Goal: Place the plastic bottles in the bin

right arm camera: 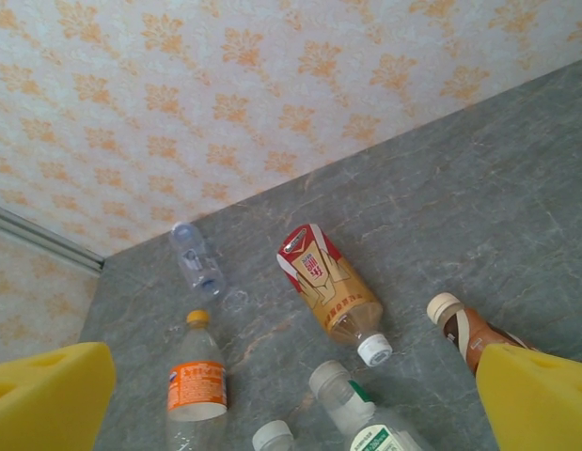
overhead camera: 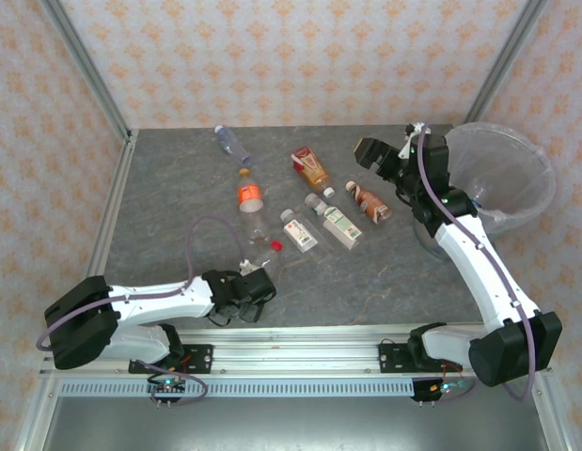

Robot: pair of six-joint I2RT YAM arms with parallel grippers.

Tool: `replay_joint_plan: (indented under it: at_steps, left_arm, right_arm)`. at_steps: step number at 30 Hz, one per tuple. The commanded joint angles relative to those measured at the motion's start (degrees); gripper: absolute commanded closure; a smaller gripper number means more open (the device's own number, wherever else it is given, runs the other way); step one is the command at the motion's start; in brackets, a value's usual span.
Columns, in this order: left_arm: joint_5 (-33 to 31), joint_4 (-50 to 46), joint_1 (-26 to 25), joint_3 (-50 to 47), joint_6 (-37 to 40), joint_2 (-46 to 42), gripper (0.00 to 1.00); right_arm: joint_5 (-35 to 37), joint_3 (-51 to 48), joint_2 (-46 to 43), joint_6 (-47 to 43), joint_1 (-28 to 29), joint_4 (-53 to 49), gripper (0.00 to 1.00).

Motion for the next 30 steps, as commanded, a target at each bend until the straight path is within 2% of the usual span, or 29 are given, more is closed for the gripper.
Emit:
replay_joint_plan:
  at_steps: [1, 12, 18, 22, 30]
  left_arm:
    - [-3.7, 1.9, -1.9, 2.8, 2.1, -0.1, 0.5]
    - [-6.5, 9.1, -2.3, 8.5, 6.7, 1.6, 0.51]
    - [-9.1, 17.3, -2.3, 15.7, 11.2, 5.1, 0.51]
    - [-8.9, 22.0, -2.1, 19.1, 12.9, 8.5, 0.51]
    - [-6.7, 28.7, -1.8, 22.3, 14.3, 13.5, 0.52]
  right_arm:
    - [1.5, -2.0, -1.4, -0.4, 0.3, -1.0, 0.01]
    - [0.6, -8.6, -5.6, 1.0, 0.3, 2.4, 0.01]
    - [-7.0, -10.3, -6.3, 2.5, 0.3, 2.8, 0.01]
    - [-8.6, -10.5, -6.3, 5.8, 0.3, 2.4, 0.01]
    - [-13.6, -14.4, -7.7, 9.0, 0.3, 11.0, 0.01]
